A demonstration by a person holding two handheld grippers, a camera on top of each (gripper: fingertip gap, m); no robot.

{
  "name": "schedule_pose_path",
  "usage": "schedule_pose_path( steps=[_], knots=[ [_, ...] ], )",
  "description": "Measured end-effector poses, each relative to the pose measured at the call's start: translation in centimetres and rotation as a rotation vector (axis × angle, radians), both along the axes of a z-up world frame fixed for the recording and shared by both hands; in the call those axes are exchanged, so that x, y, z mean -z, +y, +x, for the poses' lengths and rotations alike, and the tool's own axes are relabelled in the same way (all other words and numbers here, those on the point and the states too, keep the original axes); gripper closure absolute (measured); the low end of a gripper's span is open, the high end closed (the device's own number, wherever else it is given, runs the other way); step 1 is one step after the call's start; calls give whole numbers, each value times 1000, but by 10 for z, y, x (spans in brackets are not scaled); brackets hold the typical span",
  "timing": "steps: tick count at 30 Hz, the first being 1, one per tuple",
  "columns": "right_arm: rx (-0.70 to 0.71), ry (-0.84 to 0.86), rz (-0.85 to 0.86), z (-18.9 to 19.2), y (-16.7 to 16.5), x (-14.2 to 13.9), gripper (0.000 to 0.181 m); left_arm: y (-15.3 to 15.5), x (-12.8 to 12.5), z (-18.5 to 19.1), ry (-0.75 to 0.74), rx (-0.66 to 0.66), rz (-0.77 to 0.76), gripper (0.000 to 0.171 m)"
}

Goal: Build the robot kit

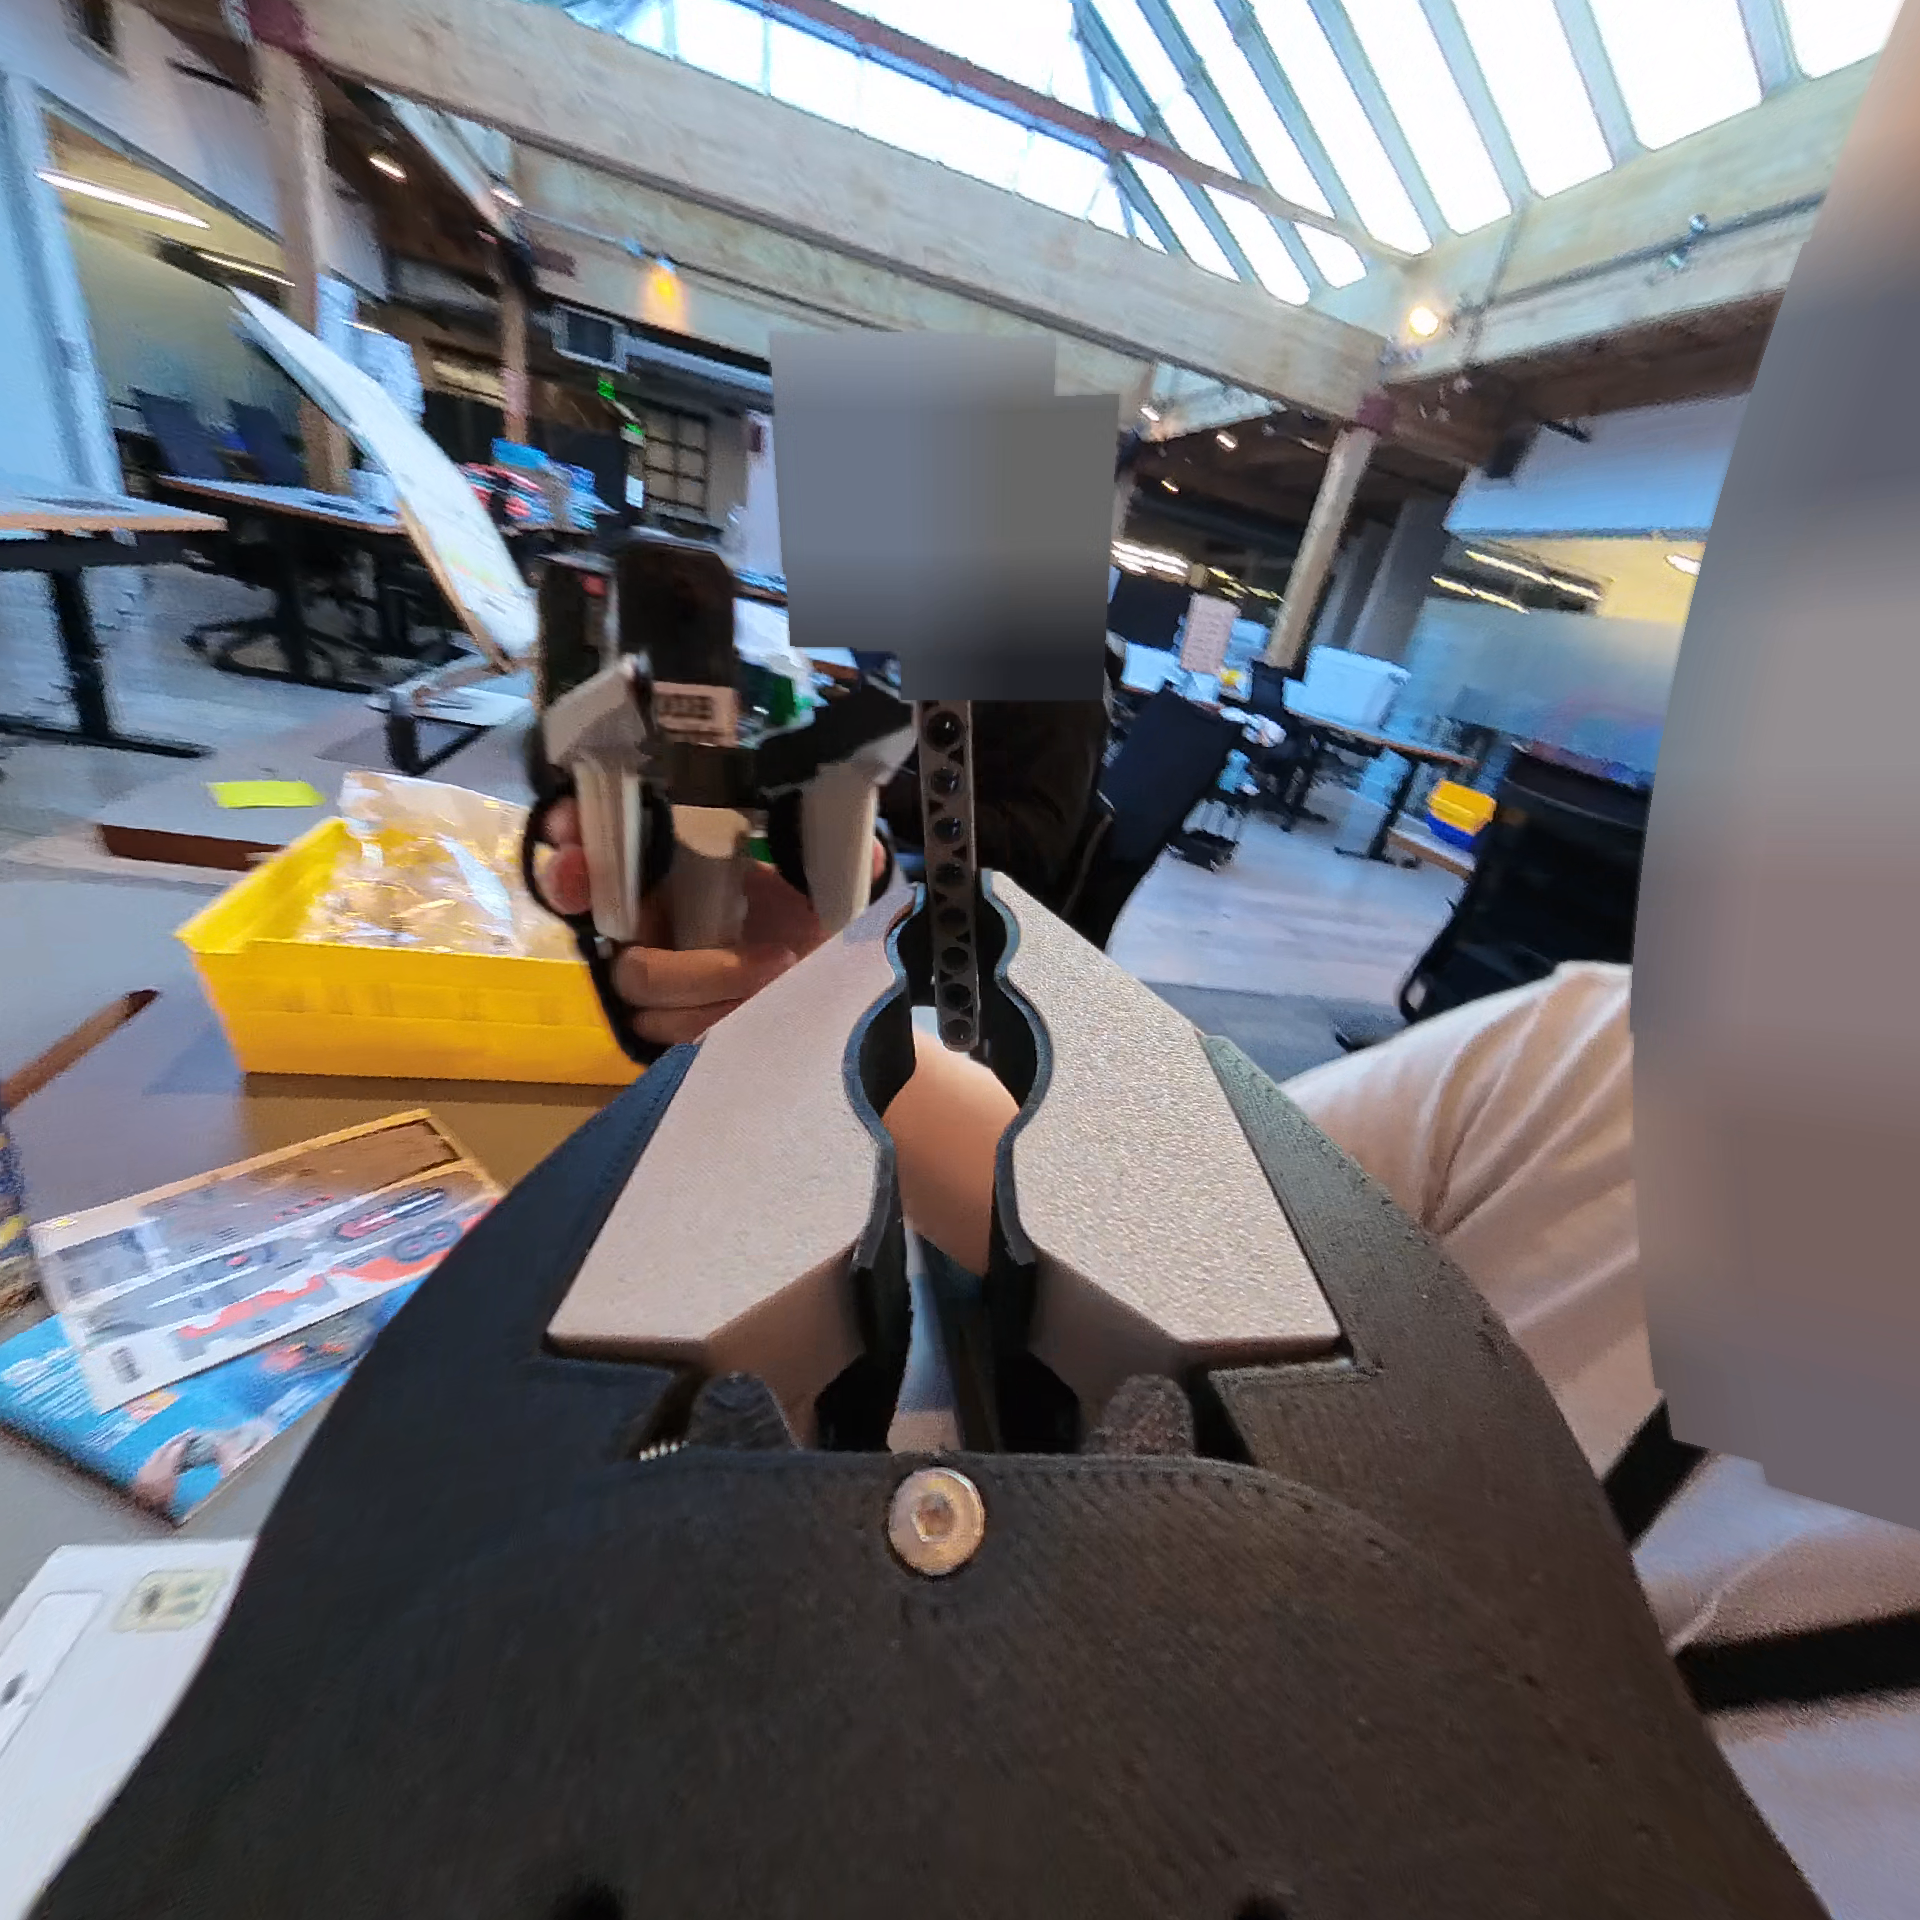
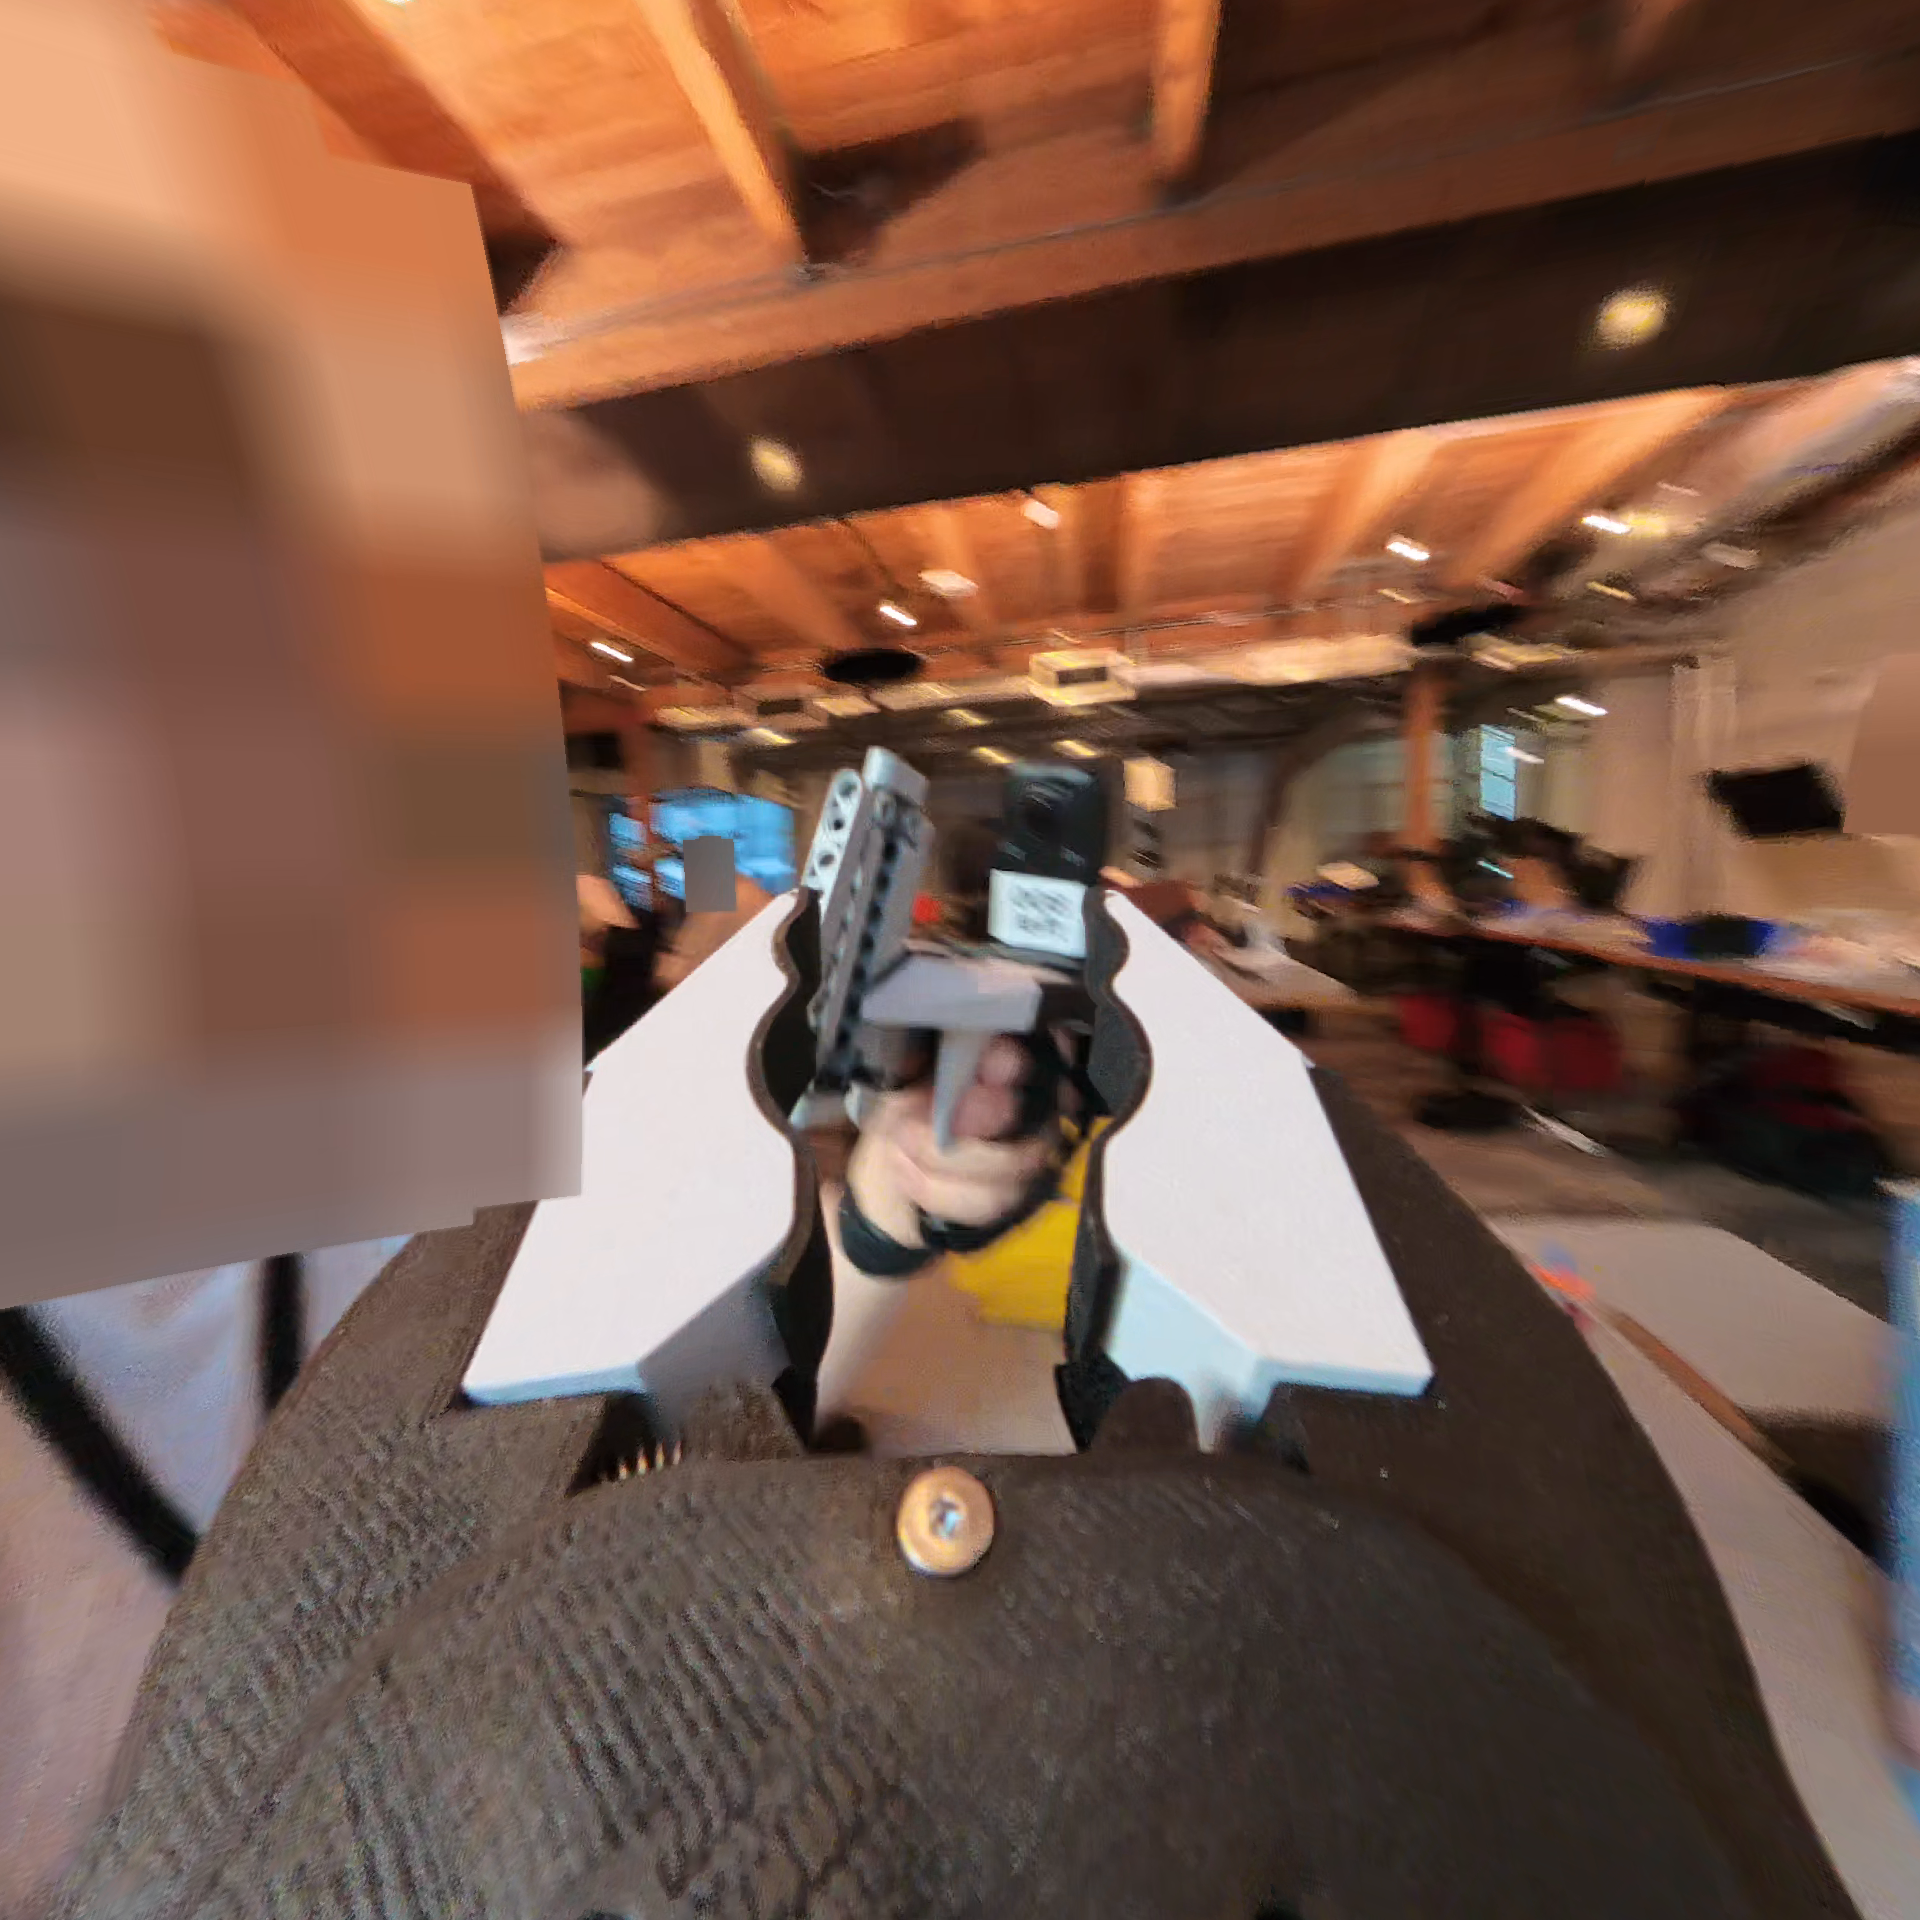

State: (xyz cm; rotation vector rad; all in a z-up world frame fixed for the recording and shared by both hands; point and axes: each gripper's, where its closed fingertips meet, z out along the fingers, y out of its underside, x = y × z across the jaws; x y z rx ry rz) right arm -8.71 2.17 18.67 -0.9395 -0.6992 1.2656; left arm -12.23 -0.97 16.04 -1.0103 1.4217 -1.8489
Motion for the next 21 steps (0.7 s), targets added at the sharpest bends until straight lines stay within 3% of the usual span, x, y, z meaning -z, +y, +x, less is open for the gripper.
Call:
schedule_pose_path(
  steps=[4, 5, 6, 7, 10, 13, 15, 18, 21],
  knots=[
    [353, -355, -95, -11, 35, 33, 133, 39, 1, -11, 37, -198, 30, 167],
    [353, -399, -111, -19, 34, 36, 141, 43, 0, -13, 39, -216, 28, 167],
    [282, -439, -113, -31, 25, 41, 164, 43, -2, -16, 37, -212, 26, 167],
    [234, -453, -120, -39, 20, 43, 177, 42, -3, -19, 38, -199, 19, 167],
    [151, -368, -163, -44, 17, 36, 178, 42, -2, -23, 54, -181, 15, 167],
    [90, -244, -219, -32, 19, 25, 162, 49, -5, -25, 39, -210, -14, 167],
    [39, -199, -242, -30, 17, 22, 162, 53, -1, -24, 65, -231, -5, 167],
    [49, -296, -261, -41, 20, 37, 160, 53, 1, -21, 76, -233, -6, 167],
    [60, -315, -218, -45, 19, 35, 175, 53, 0, -19, 66, -245, -13, 167]
  ],
)
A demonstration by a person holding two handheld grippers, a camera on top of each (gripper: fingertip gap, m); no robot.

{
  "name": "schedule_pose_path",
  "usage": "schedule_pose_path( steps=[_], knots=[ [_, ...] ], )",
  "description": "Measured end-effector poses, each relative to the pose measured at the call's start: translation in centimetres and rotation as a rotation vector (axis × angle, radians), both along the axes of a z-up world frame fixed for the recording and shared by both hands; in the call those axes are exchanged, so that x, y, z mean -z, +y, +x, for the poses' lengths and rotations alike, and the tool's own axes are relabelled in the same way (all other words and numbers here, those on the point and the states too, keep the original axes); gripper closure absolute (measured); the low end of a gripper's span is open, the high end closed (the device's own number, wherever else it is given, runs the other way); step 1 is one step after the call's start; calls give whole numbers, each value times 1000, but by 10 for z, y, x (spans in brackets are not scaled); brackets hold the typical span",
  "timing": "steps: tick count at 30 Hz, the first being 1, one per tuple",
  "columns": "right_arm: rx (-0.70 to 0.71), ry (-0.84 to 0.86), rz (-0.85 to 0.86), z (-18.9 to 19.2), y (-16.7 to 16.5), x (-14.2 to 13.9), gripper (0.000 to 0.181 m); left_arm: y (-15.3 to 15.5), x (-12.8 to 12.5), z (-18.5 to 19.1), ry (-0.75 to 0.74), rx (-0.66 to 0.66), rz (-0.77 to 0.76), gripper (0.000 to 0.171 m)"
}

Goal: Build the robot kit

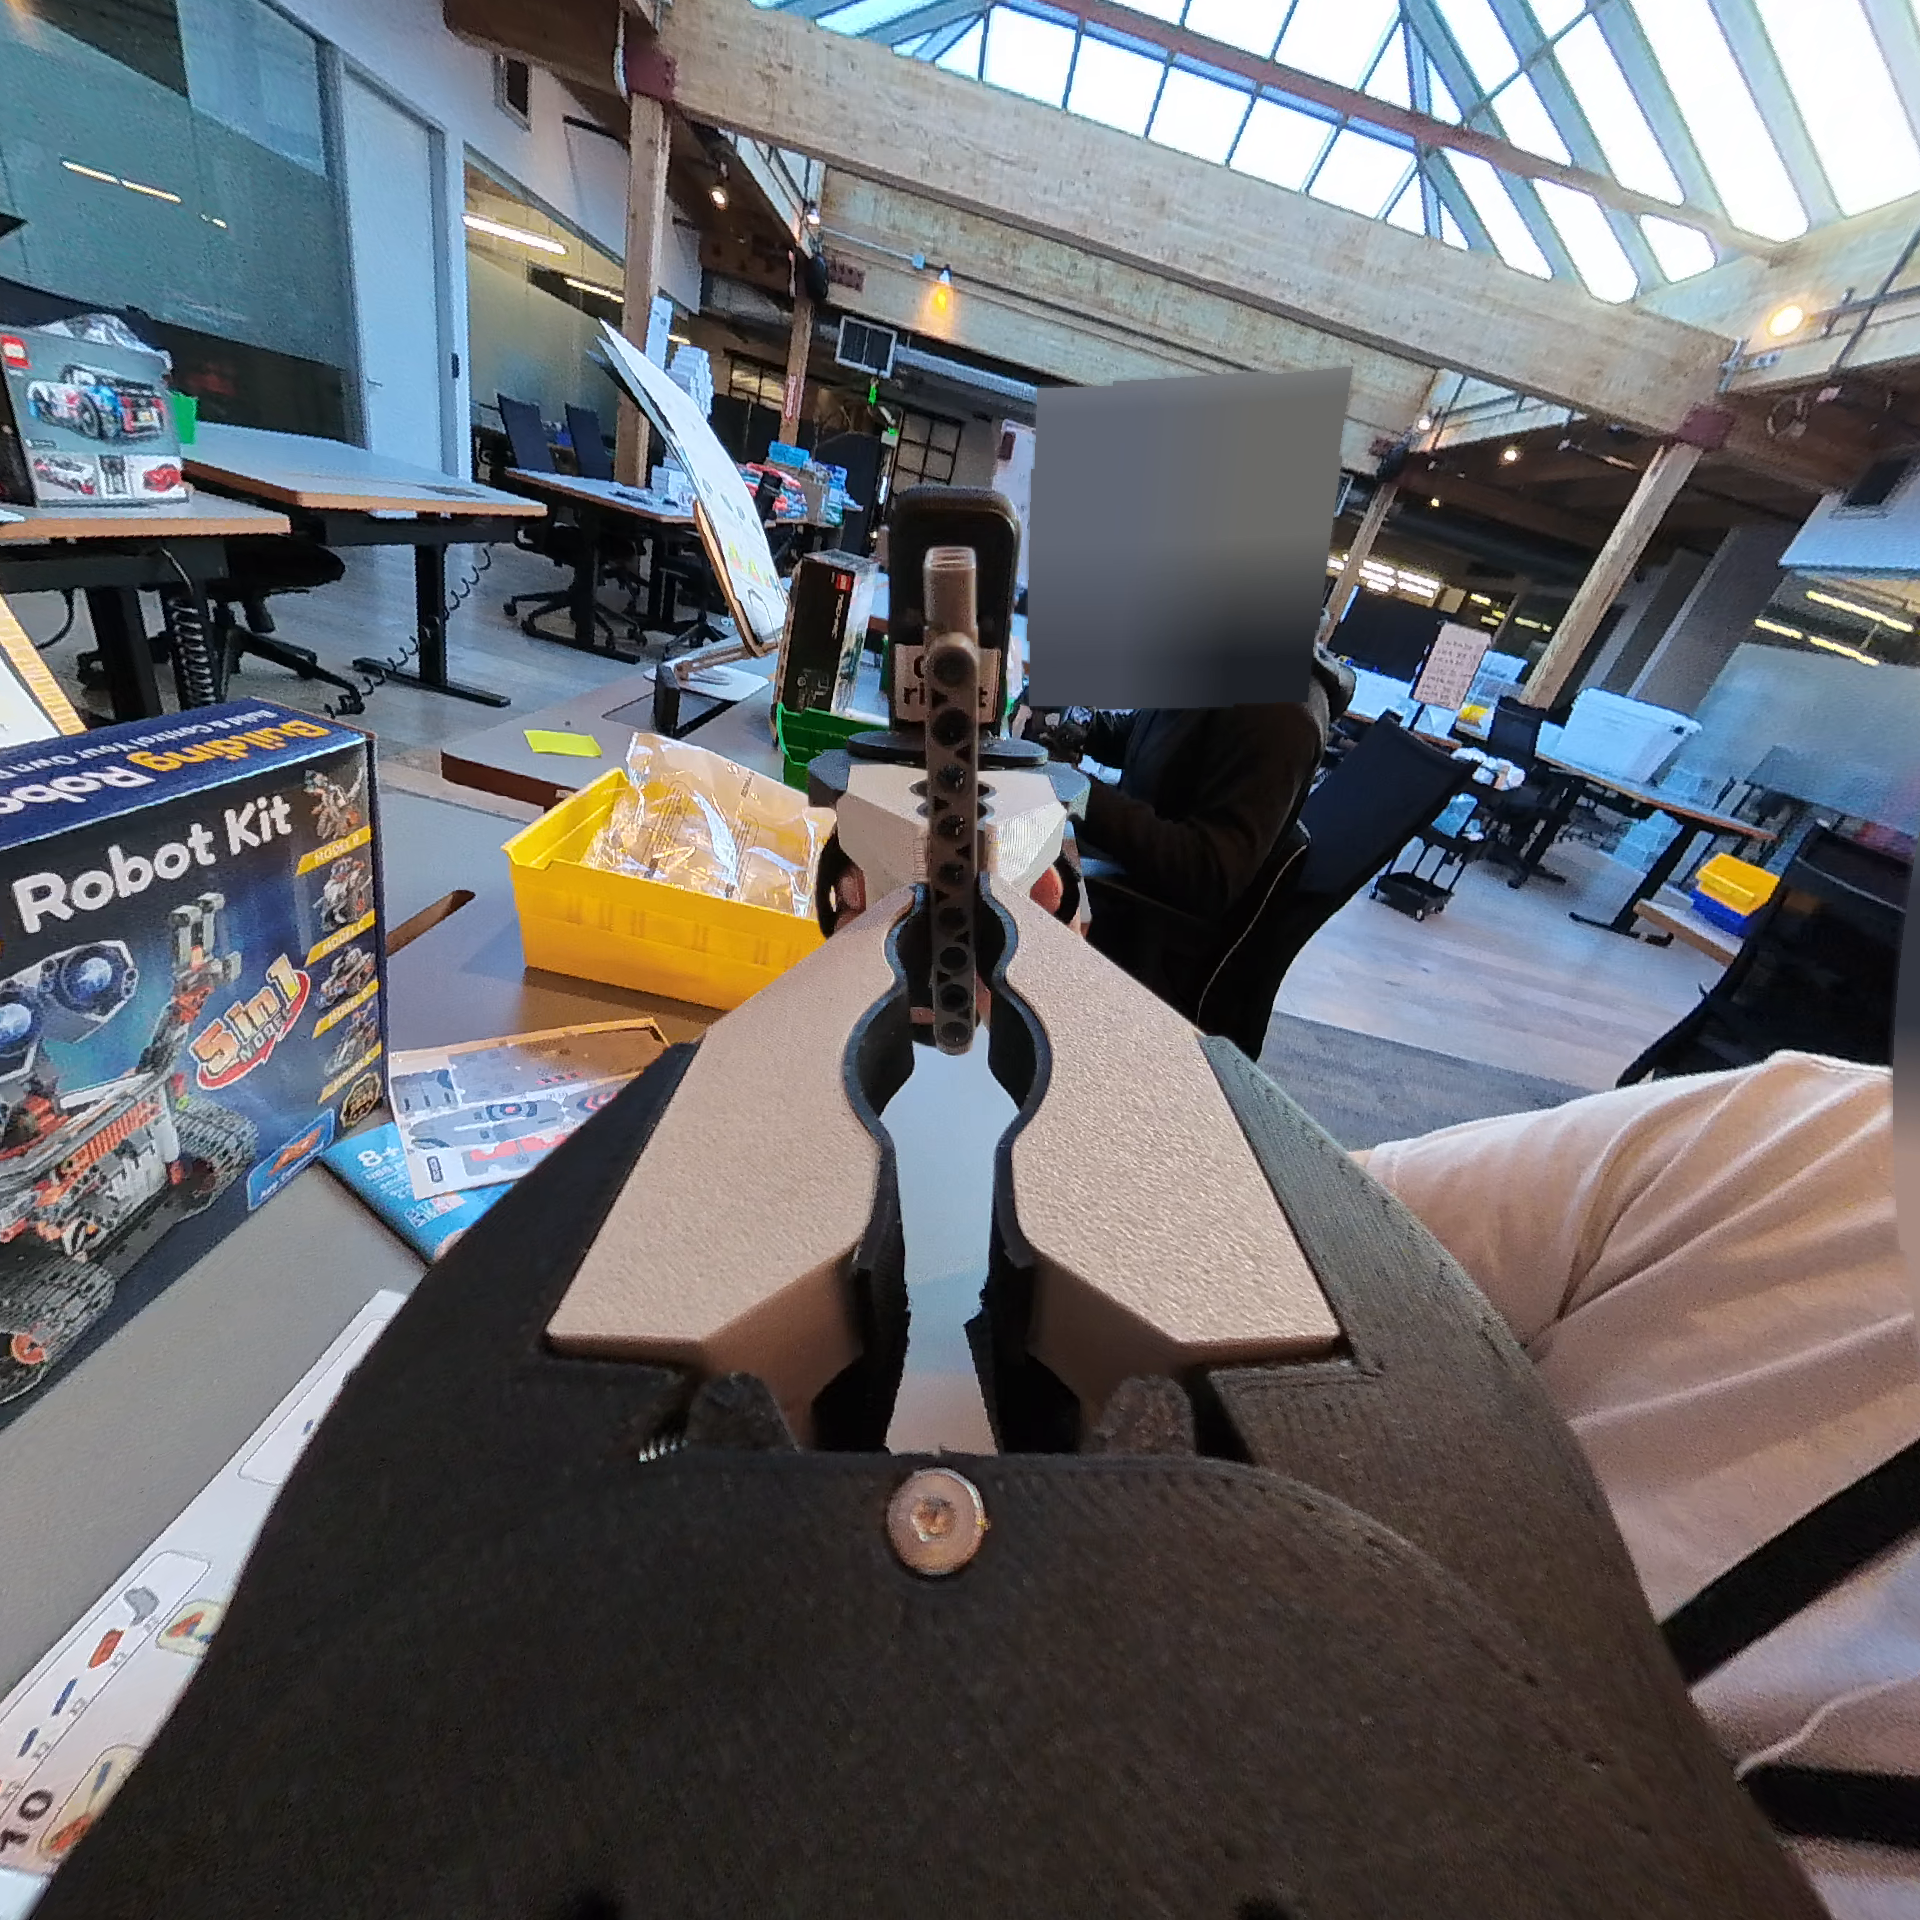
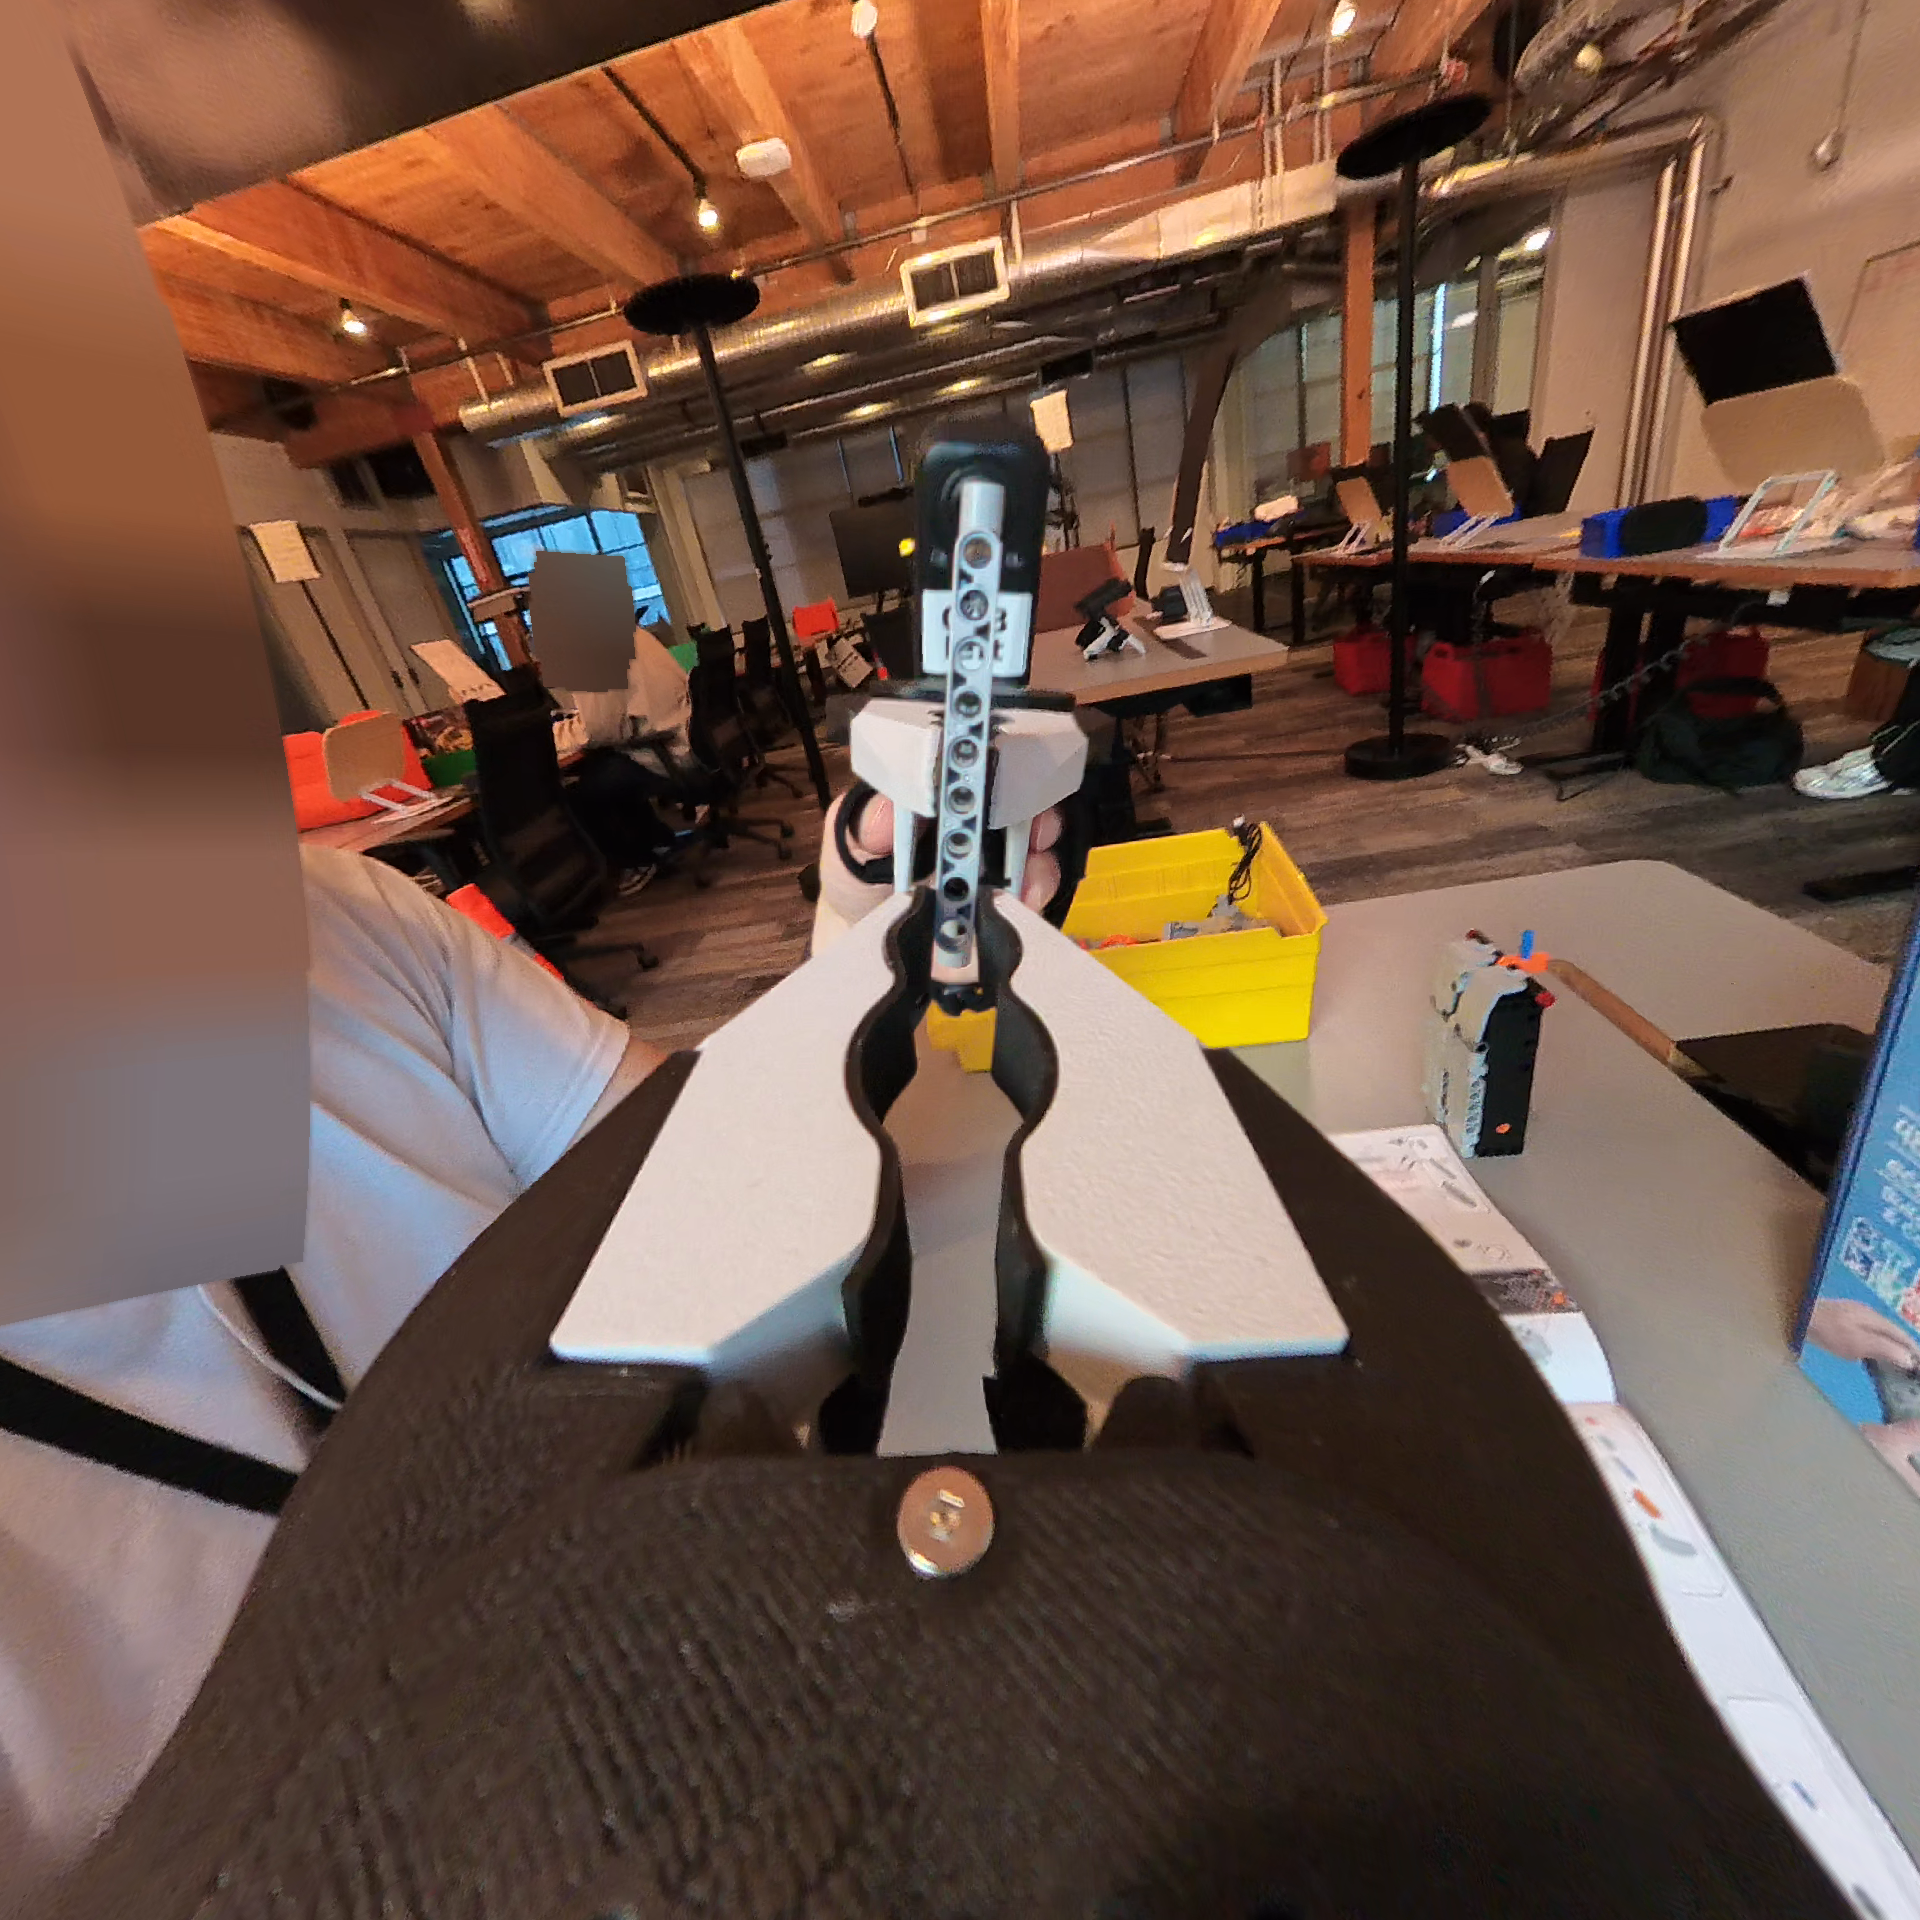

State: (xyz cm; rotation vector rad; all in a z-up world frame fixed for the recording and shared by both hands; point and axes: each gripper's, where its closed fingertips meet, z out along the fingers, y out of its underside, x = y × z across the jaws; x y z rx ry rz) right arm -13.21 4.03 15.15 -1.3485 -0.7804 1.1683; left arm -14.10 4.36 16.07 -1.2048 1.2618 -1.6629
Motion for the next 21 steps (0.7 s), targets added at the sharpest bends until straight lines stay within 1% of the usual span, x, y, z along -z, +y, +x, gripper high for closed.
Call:
schedule_pose_path(
  steps=[3, 4, 5, 7, 10, 11, 12, 16, 19, 21],
  knots=[
    [-11, 22, 6, 0, -1, -3, 175, -2, -6, 1, -54, -19, 28, 164],
    [-25, 31, 1, -1, -3, -3, 175, -2, -7, 3, -63, -46, 54, 154],
    [-45, 36, -12, -2, -4, -3, 175, -2, -6, 6, -61, -67, 86, 151],
    [-41, 42, -26, -3, -2, -3, 175, -7, -2, 10, -46, -78, 152, 166],
    [-1, 48, -30, 1, 1, -6, 175, -3, -1, 13, -52, -151, 226, 162],
    [8, 46, -24, 2, 0, -7, 175, -2, -2, 13, -62, -164, 241, 160],
    [1, 40, -15, 2, -3, -8, 175, -5, -3, 12, -68, -153, 253, 163],
    [30, 21, 12, 2, -6, -12, 175, -10, -3, 11, -69, -98, 216, 165],
    [31, 41, 28, 1, -10, -18, 175, -15, -10, 10, -117, -39, 138, 167],
    [35, 37, 46, 2, -11, -19, 175, -16, -12, 10, -123, -10, 90, 167]
  ],
)
